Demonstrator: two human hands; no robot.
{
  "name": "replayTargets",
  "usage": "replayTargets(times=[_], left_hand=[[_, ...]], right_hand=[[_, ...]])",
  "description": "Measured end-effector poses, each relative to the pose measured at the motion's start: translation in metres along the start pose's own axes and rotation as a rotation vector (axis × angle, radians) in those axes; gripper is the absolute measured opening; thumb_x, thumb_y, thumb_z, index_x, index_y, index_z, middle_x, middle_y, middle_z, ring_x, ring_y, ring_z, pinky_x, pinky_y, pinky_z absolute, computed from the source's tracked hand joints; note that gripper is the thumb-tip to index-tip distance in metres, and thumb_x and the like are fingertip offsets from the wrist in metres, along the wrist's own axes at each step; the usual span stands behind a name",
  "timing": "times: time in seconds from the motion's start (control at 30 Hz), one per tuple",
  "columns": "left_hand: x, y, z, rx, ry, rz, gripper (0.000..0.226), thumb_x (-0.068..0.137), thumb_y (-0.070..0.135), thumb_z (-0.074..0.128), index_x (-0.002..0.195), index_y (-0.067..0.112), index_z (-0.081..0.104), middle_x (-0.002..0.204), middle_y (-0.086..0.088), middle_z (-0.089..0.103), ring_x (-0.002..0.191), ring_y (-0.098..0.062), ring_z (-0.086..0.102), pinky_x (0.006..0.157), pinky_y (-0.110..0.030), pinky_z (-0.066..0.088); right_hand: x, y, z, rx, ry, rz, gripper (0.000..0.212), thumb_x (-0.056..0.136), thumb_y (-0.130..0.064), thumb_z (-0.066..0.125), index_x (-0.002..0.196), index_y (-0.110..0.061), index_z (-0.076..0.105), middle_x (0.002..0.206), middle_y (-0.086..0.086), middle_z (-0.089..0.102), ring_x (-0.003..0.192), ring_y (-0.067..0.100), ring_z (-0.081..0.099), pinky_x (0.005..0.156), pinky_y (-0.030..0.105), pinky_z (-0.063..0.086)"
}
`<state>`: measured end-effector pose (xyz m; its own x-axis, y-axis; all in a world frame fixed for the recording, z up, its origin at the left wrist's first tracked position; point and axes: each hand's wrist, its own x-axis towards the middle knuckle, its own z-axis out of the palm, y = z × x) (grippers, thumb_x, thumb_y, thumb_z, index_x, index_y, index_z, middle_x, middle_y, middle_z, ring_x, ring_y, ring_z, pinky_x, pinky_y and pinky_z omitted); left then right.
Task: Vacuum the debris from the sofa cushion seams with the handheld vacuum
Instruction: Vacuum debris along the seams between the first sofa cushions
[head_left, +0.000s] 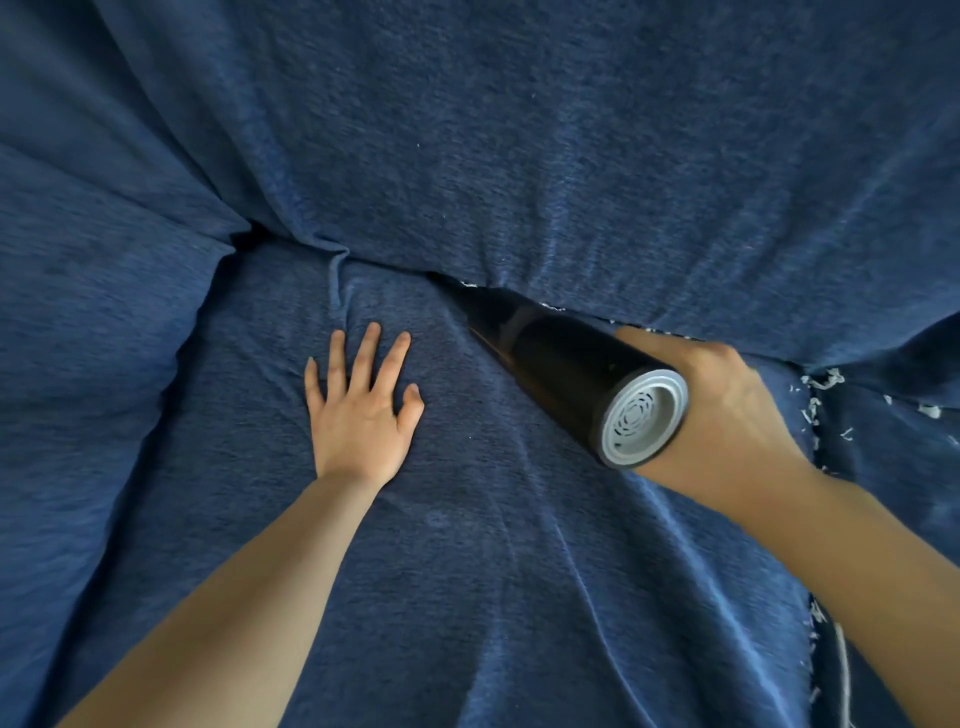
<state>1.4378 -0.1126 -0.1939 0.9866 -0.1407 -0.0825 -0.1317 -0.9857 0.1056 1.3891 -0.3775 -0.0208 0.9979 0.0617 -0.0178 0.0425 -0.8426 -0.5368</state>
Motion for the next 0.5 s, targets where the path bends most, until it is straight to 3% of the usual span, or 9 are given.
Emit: replayTargets(times=[0.23, 0.37, 0.5], left_hand=[[0.0, 0.002, -0.001, 0.005, 0.005, -0.002, 0.058, 0.097, 0.051, 0.019, 0.152, 0.033, 0.025, 0.161, 0.0, 0.022, 0.15, -0.03, 0.007, 0.119, -0.055, 0.006], [-0.001, 0.002, -0.001, 0.016, 0.011, -0.011, 0.058, 0.096, 0.051, 0.019, 0.152, 0.033, 0.024, 0.161, 0.0, 0.022, 0.15, -0.03, 0.008, 0.12, -0.055, 0.006], [-0.001, 0.002, -0.001, 0.018, 0.009, -0.012, 0.058, 0.097, 0.05, 0.019, 0.152, 0.033, 0.023, 0.161, 0.0, 0.022, 0.15, -0.03, 0.008, 0.12, -0.055, 0.006]], right_hand=[[-0.015, 0.021, -0.02, 0.062, -0.02, -0.021, 0.028, 0.059, -0.046, 0.056, 0.071, -0.022, 0.047, 0.05, -0.01, 0.047, 0.047, 0.021, 0.049, 0.046, 0.038, 0.046], [-0.016, 0.02, -0.013, 0.088, 0.001, -0.043, 0.023, 0.06, -0.044, 0.058, 0.062, -0.035, 0.036, 0.063, -0.019, 0.051, 0.046, 0.008, 0.036, 0.046, 0.03, 0.036], [-0.027, 0.025, -0.023, 0.101, 0.005, -0.048, 0.02, 0.059, -0.043, 0.057, 0.064, -0.037, 0.038, 0.063, -0.018, 0.051, 0.046, 0.011, 0.039, 0.045, 0.032, 0.039]])
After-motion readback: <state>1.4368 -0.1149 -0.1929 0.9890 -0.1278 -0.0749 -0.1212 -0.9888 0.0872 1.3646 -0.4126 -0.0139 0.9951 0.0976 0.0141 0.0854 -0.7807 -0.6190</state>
